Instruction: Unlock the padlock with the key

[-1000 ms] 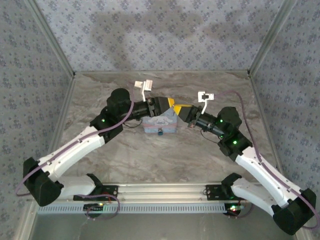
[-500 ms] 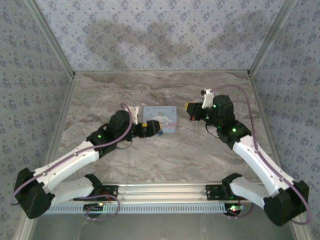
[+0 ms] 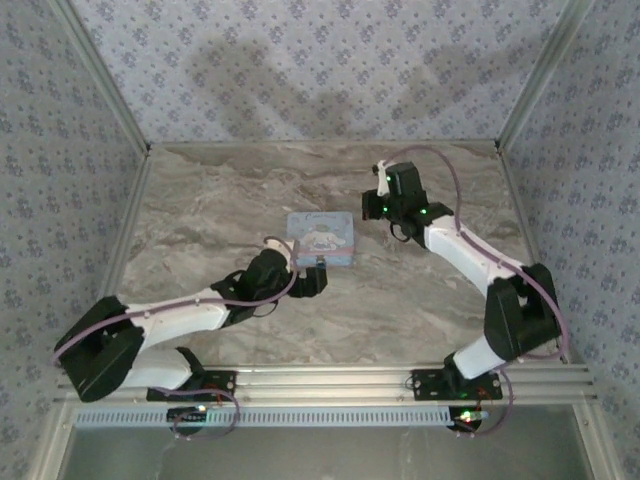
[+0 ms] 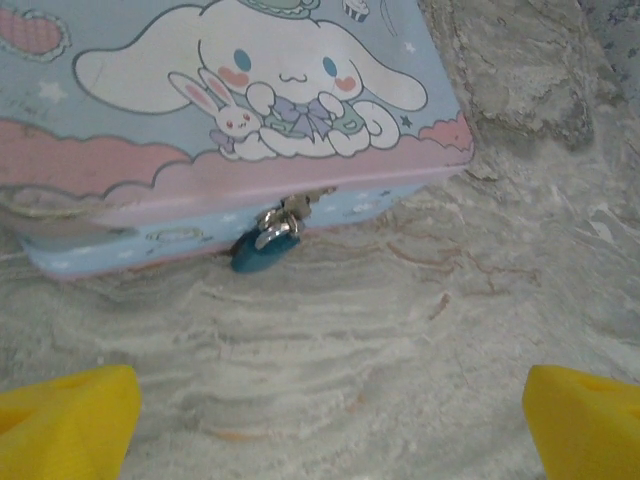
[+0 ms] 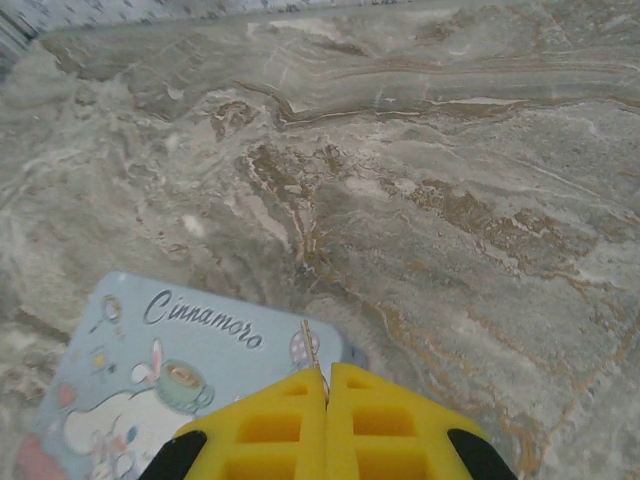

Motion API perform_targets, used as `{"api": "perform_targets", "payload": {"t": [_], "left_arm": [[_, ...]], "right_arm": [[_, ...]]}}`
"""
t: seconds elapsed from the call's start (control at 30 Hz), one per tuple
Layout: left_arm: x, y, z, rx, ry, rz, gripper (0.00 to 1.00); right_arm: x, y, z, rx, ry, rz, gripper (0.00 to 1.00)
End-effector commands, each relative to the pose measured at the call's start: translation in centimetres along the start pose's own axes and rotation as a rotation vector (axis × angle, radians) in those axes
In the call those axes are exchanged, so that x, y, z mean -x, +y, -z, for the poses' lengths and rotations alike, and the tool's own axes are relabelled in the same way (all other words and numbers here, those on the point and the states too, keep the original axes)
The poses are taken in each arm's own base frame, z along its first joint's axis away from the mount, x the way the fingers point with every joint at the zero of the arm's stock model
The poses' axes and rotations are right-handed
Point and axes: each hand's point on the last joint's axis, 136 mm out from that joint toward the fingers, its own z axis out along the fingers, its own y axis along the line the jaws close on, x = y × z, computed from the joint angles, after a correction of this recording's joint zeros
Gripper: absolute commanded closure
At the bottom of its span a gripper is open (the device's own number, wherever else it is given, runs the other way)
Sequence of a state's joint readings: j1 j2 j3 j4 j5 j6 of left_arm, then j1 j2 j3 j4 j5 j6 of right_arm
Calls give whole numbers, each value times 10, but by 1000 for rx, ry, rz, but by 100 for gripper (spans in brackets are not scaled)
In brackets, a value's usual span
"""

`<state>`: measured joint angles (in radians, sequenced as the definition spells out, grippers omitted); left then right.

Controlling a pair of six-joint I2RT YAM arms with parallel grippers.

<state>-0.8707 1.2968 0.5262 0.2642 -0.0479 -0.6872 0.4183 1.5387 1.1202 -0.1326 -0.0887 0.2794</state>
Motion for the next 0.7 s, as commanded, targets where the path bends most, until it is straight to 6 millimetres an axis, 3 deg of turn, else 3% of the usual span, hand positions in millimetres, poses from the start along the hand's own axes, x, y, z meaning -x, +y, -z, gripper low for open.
{"api": "perform_targets", "payload": {"t": [0.0,0.3,0.53,0.67], "left_arm": [[29,-8,-10,-27,-109,-40,2],[52,13,-29,3,-110,-18,2],[70,13,-47,-55,-123,-11,2],[62,7,-58,-104,-75,-18,2]], "right_arm": [[17,-4,-16,-31,-17,31,100],[19,-6,-42,-45,9,54,100],[20,-13,-64,-83,50,87,100],[18,-17,-76,-117,70,107,100]]}}
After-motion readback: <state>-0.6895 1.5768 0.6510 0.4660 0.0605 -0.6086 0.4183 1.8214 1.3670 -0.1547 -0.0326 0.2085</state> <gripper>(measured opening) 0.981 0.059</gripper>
